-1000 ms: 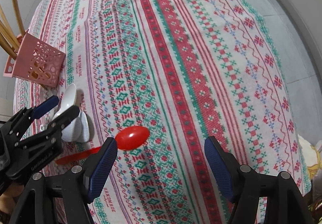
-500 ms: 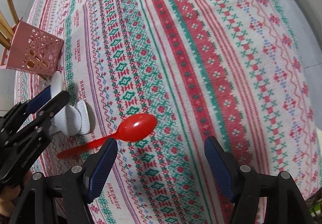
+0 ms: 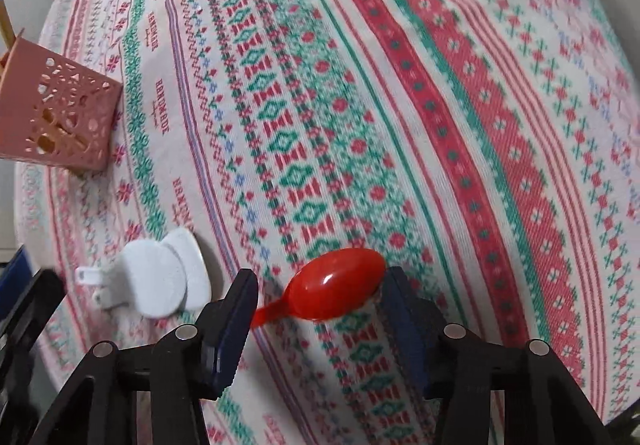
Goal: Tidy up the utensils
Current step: 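Grasp the white spoon with the left gripper while the right gripper grasps the red spoon, then lift the white spoon with the left gripper while the right gripper carries the red spoon over the holder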
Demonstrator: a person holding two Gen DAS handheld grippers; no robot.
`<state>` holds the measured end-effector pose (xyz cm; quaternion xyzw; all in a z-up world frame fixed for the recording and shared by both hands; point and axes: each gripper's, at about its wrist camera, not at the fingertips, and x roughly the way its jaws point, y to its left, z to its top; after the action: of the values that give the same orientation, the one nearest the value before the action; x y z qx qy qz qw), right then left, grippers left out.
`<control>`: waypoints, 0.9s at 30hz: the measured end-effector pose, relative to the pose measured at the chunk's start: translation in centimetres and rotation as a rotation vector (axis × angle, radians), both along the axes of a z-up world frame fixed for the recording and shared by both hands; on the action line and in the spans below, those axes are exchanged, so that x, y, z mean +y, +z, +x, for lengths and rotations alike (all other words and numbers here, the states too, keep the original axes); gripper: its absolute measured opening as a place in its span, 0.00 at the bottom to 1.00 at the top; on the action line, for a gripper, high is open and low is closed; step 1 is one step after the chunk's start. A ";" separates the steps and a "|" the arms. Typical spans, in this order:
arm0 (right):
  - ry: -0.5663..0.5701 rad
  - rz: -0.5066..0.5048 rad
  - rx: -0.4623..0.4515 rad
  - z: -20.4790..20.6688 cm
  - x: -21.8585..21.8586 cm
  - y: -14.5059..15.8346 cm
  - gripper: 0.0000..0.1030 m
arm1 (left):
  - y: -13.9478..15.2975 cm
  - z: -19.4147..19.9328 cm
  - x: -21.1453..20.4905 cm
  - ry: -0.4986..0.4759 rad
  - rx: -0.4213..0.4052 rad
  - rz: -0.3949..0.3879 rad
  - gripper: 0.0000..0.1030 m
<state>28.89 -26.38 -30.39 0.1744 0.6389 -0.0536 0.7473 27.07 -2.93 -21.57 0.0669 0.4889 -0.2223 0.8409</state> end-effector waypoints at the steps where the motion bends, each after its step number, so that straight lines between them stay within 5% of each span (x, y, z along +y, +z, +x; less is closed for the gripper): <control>1: -0.005 -0.030 -0.010 0.0 0.4 0.0 0.50 | 0.1 0.0 0.3 0.005 0.001 -0.004 0.39; 8: -0.020 -0.161 -0.076 0.2 2.7 -0.1 0.36 | 0.6 -0.3 1.6 0.037 0.001 -0.033 0.39; 15: -0.072 -0.051 -0.089 -0.1 0.6 0.2 0.26 | 1.3 -0.3 3.1 0.073 0.001 -0.073 0.39; 19: -0.055 -0.045 -0.136 -0.8 -0.1 1.8 0.08 | 1.7 -0.3 3.4 0.082 -0.002 -0.087 0.39; 27: -0.077 0.091 -0.133 -0.7 -1.8 1.4 0.02 | 1.8 -0.5 3.2 0.090 0.000 -0.095 0.39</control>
<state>28.21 -28.18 -28.95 0.2361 0.5825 -0.0416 0.7767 26.62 0.30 -19.78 0.0050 0.4802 -0.2070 0.8524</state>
